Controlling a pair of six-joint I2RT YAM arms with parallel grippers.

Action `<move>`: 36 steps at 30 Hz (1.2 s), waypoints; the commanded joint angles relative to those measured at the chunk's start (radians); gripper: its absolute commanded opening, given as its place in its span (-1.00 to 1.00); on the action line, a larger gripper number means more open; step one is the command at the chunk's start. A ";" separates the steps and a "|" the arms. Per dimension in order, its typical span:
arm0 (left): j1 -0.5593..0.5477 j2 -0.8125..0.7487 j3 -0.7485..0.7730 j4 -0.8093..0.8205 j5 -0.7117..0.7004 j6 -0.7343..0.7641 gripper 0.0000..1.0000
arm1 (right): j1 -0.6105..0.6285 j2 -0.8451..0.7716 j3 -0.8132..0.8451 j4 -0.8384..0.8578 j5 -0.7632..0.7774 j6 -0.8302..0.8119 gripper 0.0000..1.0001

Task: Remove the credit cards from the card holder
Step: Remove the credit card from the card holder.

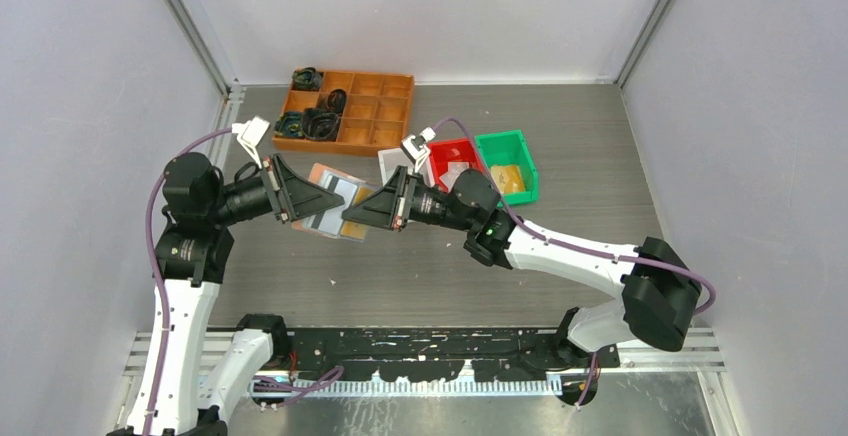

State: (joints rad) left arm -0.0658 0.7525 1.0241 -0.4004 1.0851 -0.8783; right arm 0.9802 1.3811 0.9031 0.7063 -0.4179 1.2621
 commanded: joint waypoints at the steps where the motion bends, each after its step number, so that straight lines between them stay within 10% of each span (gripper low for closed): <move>1: -0.018 -0.024 0.002 0.062 0.148 -0.064 -0.30 | 0.006 -0.021 0.003 0.114 0.092 0.002 -0.98; 27: -0.017 0.002 0.032 0.105 0.132 -0.110 -0.83 | 0.013 -0.107 -0.098 0.061 0.056 -0.048 -0.98; 36: -0.018 -0.002 0.030 0.118 0.134 -0.100 -1.00 | 0.017 -0.063 -0.012 0.072 0.051 -0.051 -0.09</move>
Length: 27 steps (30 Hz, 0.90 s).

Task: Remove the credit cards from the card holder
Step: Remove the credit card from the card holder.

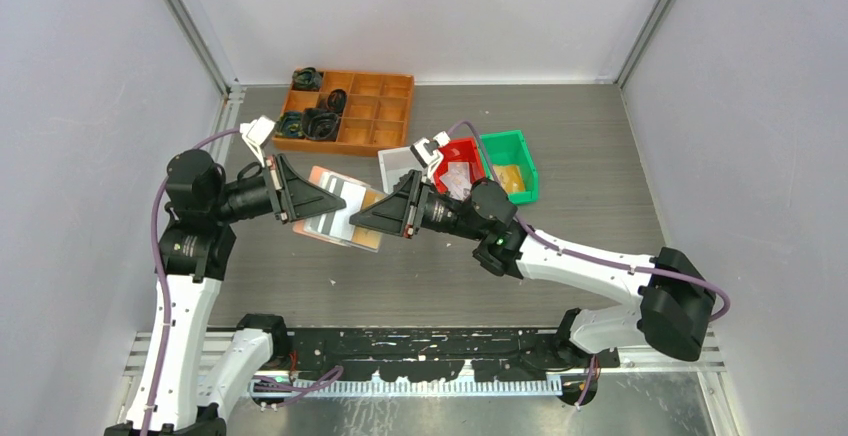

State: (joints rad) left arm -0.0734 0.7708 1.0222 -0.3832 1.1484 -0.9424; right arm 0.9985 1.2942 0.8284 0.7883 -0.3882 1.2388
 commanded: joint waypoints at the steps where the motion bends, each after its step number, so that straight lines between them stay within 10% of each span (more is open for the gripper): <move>1: -0.009 -0.021 0.034 0.100 0.073 -0.036 -1.00 | -0.003 0.028 0.076 -0.011 0.020 -0.028 -0.11; 11: -0.009 -0.015 0.049 0.098 0.065 -0.041 -0.92 | -0.003 0.030 0.000 0.085 0.056 0.021 -0.97; 27: -0.008 0.027 0.105 0.036 0.045 0.084 -0.94 | -0.170 -0.289 -0.126 -0.292 -0.011 -0.099 -0.99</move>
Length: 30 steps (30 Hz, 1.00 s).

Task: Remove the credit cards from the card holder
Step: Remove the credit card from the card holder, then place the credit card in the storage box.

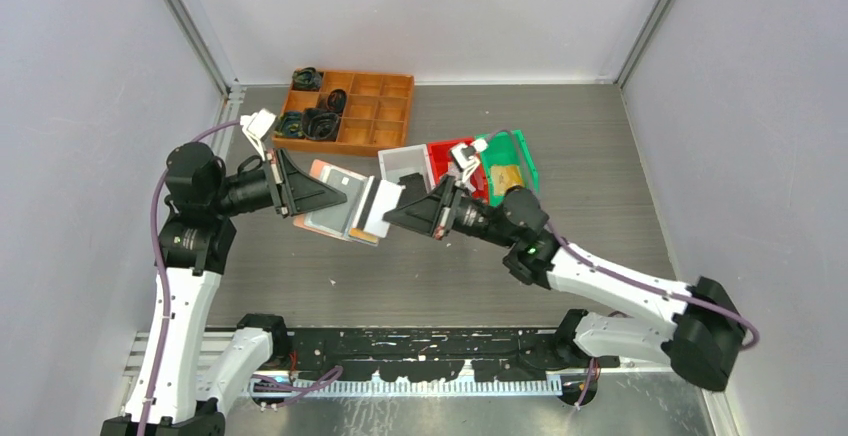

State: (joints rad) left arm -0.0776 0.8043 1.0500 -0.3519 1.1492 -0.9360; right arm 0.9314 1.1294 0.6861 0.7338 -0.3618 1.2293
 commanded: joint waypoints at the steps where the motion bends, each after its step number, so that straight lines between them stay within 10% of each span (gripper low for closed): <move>1: -0.003 -0.003 0.089 -0.034 0.040 0.125 -0.95 | -0.149 -0.166 0.041 -0.348 -0.053 -0.139 -0.99; 5: -0.003 0.002 0.137 -0.221 -0.007 0.367 -0.96 | -0.284 -0.249 0.207 -0.954 0.032 -0.429 -0.99; 10: -0.002 -0.007 0.170 -0.349 -0.027 0.554 -0.93 | -0.423 -0.101 0.383 -1.276 0.121 -0.592 -0.99; 30: -0.003 -0.079 0.180 -0.472 -0.012 0.671 -0.83 | -0.484 0.659 0.899 -1.444 0.265 -0.875 -0.99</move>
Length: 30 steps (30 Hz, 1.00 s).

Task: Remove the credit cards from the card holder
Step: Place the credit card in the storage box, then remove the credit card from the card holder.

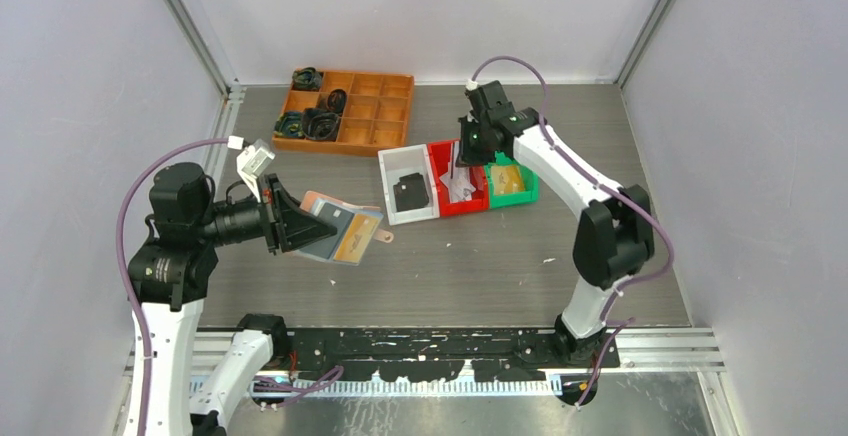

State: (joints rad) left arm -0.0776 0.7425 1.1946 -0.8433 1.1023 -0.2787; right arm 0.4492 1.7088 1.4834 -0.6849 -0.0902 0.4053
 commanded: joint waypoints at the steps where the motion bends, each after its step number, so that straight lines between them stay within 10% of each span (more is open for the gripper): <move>1: -0.002 -0.018 0.036 0.018 0.039 0.012 -0.84 | -0.003 0.107 0.118 -0.029 -0.008 -0.055 -0.99; 8: -0.002 -0.025 0.057 0.019 0.054 -0.004 -0.83 | -0.002 0.231 0.169 -0.039 -0.023 -0.079 -0.98; 14: -0.003 -0.038 0.036 0.062 0.068 -0.048 -0.83 | -0.002 0.251 0.198 -0.087 0.046 -0.086 -0.26; 24: -0.003 -0.037 0.031 0.210 0.089 -0.207 -0.84 | 0.016 -0.061 0.150 -0.046 0.079 -0.027 0.16; 30: -0.003 -0.033 0.019 0.370 0.068 -0.359 -0.85 | 0.052 -0.407 -0.175 0.369 -0.346 0.230 0.80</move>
State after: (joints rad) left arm -0.0780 0.7132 1.1984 -0.6842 1.1530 -0.4984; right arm 0.4633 1.5211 1.5066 -0.6468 -0.1387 0.4309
